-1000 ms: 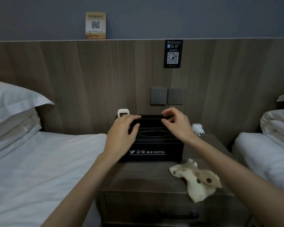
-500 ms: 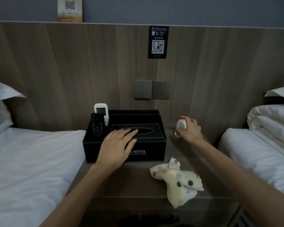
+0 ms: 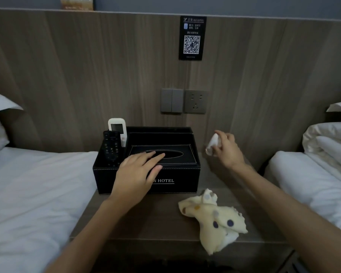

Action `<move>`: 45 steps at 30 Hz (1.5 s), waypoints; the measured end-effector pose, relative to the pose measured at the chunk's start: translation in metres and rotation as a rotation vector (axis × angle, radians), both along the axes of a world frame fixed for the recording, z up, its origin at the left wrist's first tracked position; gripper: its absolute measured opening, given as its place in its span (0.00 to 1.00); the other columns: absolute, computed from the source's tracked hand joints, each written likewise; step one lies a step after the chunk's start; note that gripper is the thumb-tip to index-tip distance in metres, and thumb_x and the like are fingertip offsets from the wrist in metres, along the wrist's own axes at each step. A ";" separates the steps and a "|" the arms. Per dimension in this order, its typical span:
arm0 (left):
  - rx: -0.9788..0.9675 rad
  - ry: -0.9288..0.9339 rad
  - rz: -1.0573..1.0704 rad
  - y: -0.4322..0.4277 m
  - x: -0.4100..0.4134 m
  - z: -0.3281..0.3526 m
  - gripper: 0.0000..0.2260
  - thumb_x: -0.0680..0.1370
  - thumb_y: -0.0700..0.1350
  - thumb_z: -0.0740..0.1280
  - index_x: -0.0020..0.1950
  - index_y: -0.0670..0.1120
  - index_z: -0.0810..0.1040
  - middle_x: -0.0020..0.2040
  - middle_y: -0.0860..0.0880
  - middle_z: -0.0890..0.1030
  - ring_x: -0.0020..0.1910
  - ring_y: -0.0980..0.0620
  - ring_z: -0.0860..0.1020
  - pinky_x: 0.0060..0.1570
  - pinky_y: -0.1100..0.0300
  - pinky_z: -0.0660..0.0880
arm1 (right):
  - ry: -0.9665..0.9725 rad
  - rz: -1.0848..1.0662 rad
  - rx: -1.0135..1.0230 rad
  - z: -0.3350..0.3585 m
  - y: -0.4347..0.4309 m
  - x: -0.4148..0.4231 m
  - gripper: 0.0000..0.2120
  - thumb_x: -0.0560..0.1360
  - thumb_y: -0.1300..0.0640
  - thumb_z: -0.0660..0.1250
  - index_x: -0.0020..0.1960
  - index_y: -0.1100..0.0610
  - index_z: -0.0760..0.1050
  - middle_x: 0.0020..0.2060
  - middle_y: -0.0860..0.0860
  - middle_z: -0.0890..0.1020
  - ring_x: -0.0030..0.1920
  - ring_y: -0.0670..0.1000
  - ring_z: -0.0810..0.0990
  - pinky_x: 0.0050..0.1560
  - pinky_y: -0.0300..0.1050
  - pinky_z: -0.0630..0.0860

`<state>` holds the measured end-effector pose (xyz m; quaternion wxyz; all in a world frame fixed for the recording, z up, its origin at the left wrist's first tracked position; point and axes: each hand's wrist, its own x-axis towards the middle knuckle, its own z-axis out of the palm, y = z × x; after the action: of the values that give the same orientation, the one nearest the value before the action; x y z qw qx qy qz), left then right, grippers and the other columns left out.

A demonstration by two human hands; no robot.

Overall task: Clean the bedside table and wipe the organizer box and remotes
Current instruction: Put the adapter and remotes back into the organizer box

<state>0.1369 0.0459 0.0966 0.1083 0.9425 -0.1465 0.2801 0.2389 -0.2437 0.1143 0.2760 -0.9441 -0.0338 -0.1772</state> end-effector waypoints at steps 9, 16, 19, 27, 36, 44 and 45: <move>-0.103 -0.015 -0.077 0.006 -0.011 0.000 0.20 0.80 0.58 0.52 0.69 0.58 0.73 0.67 0.55 0.76 0.68 0.55 0.70 0.68 0.66 0.52 | -0.310 0.268 -0.057 0.110 0.071 -0.058 0.26 0.78 0.49 0.65 0.74 0.45 0.62 0.66 0.50 0.67 0.59 0.52 0.74 0.54 0.47 0.70; -0.206 -0.168 -0.055 0.036 -0.022 -0.003 0.15 0.71 0.39 0.75 0.58 0.48 0.83 0.57 0.50 0.83 0.59 0.48 0.80 0.63 0.67 0.62 | -0.182 0.372 -0.080 0.118 0.143 -0.033 0.27 0.75 0.48 0.68 0.73 0.44 0.65 0.64 0.53 0.70 0.60 0.53 0.75 0.62 0.50 0.70; -0.219 -0.192 -0.103 0.044 -0.021 -0.003 0.16 0.68 0.35 0.75 0.55 0.44 0.84 0.54 0.47 0.84 0.55 0.45 0.81 0.62 0.67 0.62 | -0.170 0.357 -0.052 0.107 0.169 -0.014 0.28 0.74 0.48 0.69 0.72 0.44 0.67 0.64 0.54 0.70 0.61 0.55 0.75 0.60 0.51 0.71; -0.351 -0.235 -0.203 0.045 -0.013 -0.013 0.17 0.66 0.33 0.76 0.54 0.42 0.84 0.53 0.45 0.84 0.61 0.52 0.72 0.66 0.76 0.57 | -0.201 0.269 -0.098 0.085 0.206 0.011 0.27 0.73 0.47 0.69 0.71 0.44 0.68 0.62 0.54 0.70 0.59 0.57 0.75 0.56 0.54 0.77; -0.406 -0.184 -0.199 0.045 -0.009 -0.016 0.14 0.69 0.37 0.73 0.54 0.46 0.84 0.54 0.48 0.84 0.57 0.54 0.78 0.64 0.76 0.60 | -0.071 0.212 -0.140 0.070 0.218 0.012 0.32 0.73 0.43 0.69 0.74 0.46 0.63 0.64 0.57 0.67 0.64 0.60 0.70 0.58 0.54 0.74; -0.386 -0.182 -0.191 0.044 -0.013 -0.010 0.16 0.69 0.35 0.75 0.54 0.45 0.84 0.54 0.48 0.84 0.56 0.50 0.80 0.63 0.77 0.60 | 0.160 0.337 -0.096 0.069 0.206 0.001 0.45 0.74 0.49 0.69 0.79 0.48 0.41 0.72 0.60 0.56 0.71 0.64 0.58 0.70 0.54 0.61; -0.392 -0.176 -0.191 0.044 -0.014 -0.008 0.15 0.69 0.35 0.75 0.54 0.45 0.84 0.54 0.47 0.84 0.56 0.50 0.80 0.63 0.78 0.59 | 0.182 0.345 -0.102 0.071 0.205 -0.002 0.45 0.74 0.49 0.69 0.79 0.48 0.41 0.73 0.60 0.55 0.72 0.64 0.57 0.71 0.55 0.59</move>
<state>0.1230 0.0899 0.0882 0.3022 0.8573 -0.1865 0.3728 0.2368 -0.0391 0.1853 0.2559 -0.9492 -0.1788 -0.0394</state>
